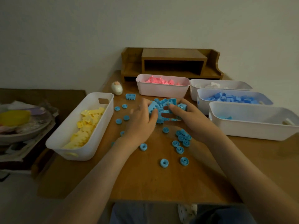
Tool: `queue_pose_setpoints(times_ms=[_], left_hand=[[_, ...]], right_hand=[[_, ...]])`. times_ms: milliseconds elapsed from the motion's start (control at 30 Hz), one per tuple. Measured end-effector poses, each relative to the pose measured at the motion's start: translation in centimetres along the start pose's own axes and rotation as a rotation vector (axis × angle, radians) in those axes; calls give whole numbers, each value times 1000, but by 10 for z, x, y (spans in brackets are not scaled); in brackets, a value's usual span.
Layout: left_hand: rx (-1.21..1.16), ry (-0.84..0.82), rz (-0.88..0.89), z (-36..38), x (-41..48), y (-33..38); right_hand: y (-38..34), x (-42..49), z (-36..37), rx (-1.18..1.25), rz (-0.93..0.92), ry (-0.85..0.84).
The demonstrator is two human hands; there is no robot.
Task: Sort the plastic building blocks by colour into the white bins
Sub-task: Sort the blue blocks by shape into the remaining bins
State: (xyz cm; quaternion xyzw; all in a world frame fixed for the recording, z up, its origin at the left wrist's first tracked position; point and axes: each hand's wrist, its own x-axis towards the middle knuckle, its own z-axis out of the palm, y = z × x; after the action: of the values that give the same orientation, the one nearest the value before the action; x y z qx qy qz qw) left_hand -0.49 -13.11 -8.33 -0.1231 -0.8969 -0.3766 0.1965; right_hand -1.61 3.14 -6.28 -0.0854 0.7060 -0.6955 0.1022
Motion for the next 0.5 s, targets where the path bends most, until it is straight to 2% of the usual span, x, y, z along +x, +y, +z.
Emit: queue_pose_setpoints(times_ms=[100, 300, 400, 500], left_hand=[[62, -123, 52, 7, -2, 17], [-208, -208, 32, 16, 1, 53], [-272, -237, -3, 22, 9, 72], [-321, -286, -21, 34, 16, 95]], right_hand=[[-7, -7, 4, -15, -48, -22], [-29, -30, -13, -274, -235, 239], [-32, -39, -30, -266, -249, 307], [-33, -43, -58, -122, -217, 353]])
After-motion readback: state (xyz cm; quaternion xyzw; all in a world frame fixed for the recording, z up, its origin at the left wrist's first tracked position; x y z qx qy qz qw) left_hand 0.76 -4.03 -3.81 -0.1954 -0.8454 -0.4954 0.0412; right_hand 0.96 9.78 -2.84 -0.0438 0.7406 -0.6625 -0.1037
